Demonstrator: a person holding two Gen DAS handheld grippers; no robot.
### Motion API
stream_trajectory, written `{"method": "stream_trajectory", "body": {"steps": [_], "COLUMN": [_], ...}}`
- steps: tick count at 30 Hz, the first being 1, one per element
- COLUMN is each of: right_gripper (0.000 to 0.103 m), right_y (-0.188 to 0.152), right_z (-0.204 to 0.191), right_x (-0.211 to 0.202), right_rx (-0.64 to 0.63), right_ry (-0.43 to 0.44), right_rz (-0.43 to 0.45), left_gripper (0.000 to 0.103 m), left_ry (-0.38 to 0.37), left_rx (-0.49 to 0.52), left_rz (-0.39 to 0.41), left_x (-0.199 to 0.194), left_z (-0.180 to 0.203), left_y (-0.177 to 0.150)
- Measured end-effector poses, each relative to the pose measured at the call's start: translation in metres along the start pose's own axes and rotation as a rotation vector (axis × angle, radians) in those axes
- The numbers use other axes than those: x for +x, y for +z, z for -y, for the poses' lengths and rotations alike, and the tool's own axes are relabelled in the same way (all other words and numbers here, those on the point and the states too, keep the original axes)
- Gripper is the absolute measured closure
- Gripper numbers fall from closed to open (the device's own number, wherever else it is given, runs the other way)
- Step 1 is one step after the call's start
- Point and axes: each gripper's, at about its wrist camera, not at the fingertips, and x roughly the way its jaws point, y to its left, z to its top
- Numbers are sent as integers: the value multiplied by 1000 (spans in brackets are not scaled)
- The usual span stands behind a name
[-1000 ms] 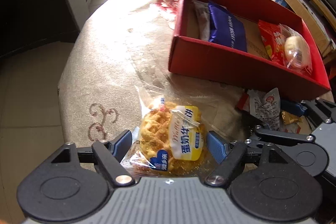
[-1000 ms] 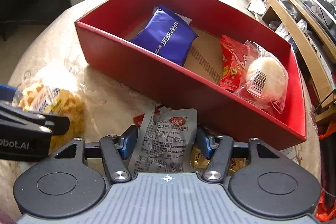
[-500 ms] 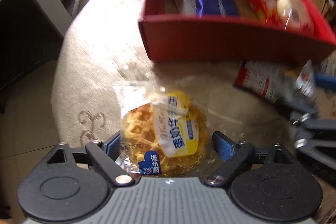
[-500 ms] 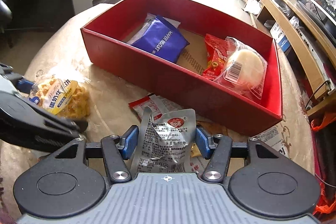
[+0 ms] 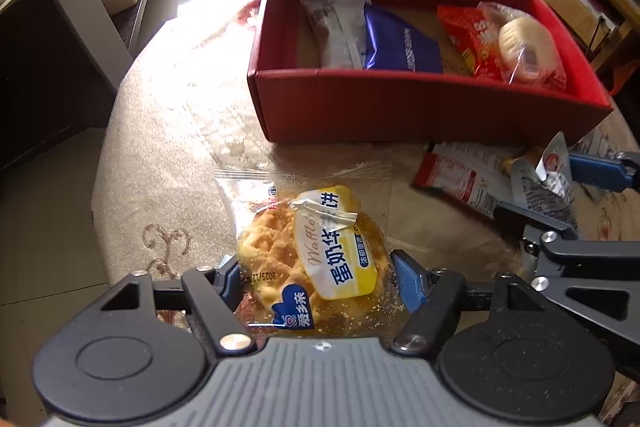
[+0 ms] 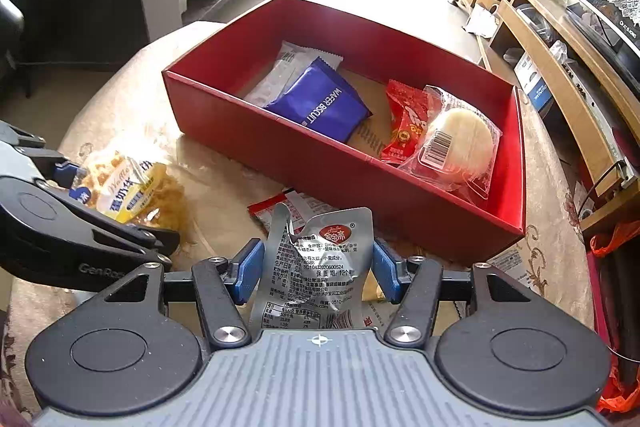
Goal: Organize snacks
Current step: 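Lift both snacks and carry them over the red box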
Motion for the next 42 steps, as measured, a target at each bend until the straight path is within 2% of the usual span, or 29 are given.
{"method": "stream_trajectory", "body": {"steps": [9,25,42], "right_gripper": [38,38,37], "right_y": [0,-8,-15], "right_z": [12,27,37], "right_x": [1,8,11], "right_rx": [28,47,53], "right_ry": [-15,-41,-52], "right_rz": [-4,-37,-62], "left_gripper": [35,35,35], "left_ry": [-8,12,9], "left_rx": [-1,73,107], "left_rz": [14,34,34], "left_x": [-4,-6,-5], "left_z": [3,20,30], "left_y": [0,-4,-4]}}
